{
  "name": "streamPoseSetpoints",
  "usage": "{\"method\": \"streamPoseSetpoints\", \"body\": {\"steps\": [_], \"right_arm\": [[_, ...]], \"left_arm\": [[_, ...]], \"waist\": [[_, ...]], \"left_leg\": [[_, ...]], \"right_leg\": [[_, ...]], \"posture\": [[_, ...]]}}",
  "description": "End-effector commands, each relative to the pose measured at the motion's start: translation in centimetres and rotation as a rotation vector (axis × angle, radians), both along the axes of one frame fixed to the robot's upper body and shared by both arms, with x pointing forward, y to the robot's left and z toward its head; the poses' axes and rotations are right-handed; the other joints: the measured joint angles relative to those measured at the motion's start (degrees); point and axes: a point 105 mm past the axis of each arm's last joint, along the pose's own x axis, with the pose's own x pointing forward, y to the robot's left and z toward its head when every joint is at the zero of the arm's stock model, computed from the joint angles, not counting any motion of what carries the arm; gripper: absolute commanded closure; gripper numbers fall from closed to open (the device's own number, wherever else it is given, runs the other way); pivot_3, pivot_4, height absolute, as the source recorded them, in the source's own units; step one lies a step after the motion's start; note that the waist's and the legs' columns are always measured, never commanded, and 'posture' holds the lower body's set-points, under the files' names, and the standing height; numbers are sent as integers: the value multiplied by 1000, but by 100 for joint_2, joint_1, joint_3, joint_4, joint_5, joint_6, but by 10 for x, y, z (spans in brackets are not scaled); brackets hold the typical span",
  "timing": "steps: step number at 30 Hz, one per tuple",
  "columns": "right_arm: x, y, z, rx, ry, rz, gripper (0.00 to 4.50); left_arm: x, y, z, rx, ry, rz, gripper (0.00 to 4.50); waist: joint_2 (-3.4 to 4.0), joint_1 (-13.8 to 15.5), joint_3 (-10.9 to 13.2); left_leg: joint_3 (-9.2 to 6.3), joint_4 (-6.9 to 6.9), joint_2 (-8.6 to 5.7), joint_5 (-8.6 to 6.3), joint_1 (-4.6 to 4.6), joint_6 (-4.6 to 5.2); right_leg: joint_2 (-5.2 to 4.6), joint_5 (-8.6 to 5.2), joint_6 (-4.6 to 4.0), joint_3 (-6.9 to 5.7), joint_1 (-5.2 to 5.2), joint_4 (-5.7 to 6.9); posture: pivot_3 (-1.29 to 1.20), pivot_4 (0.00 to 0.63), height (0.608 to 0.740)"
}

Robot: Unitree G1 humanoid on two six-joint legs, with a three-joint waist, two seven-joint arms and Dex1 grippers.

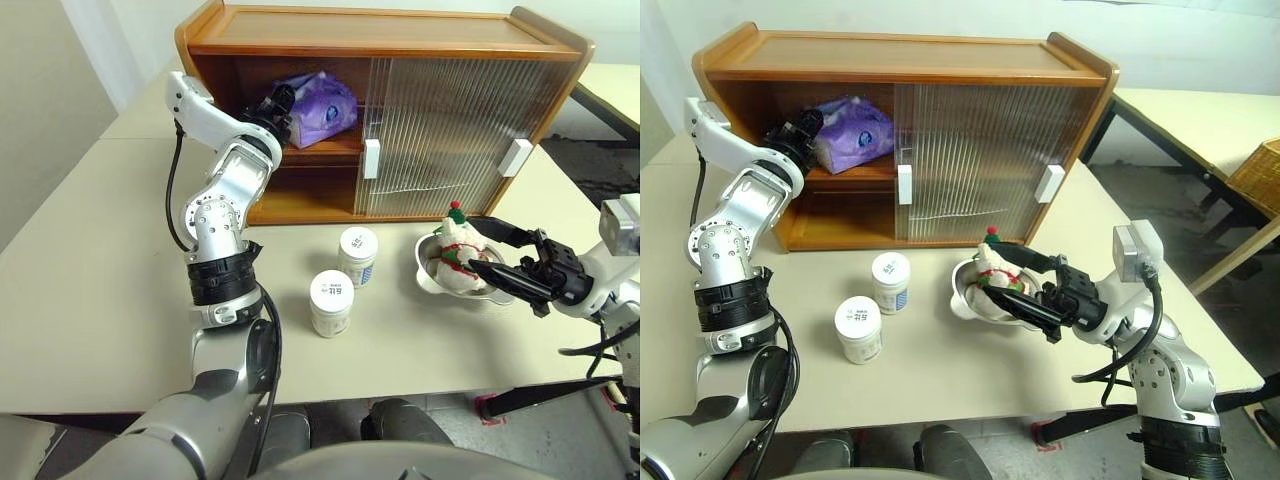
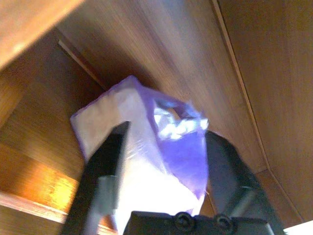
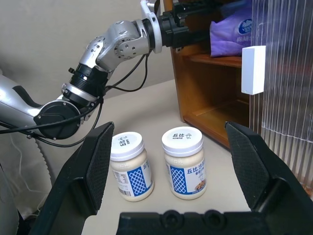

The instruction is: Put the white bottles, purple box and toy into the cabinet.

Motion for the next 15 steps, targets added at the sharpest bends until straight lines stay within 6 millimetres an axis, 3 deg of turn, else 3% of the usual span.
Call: {"method": "streamPoseSetpoints", "body": {"steps": [1,7,12,15], "right_arm": [[-1,2,-2,-14,2,15,0],[1,4,-2,-16,3,22,0],[3,4,-2,-19,3,28,0],[4,4,-1,-22,3,30,0]], "left_arm": [[-5,2,1,8,6,6,56],[-22,2,4,139,-67,-67,20],[-44,-6,-18,405,-91,-235,20],[-57,-8,-31,564,-109,-316,635]], "waist": [[0,-4,0],[3,-22,0],[6,2,-2],[6,33,-2]], "left_leg": [[0,1,0,0,0,0],[2,2,0,1,1,-1],[2,2,0,1,1,-2],[0,6,0,1,-1,-3]], "right_leg": [[0,0,0,0,0,0],[0,-1,-1,0,0,0],[0,-7,-20,0,-1,1],[0,2,-38,-1,-1,0]], "posture": [[-126,0,740],[-113,0,740],[-107,0,740],[-106,0,740]]}}
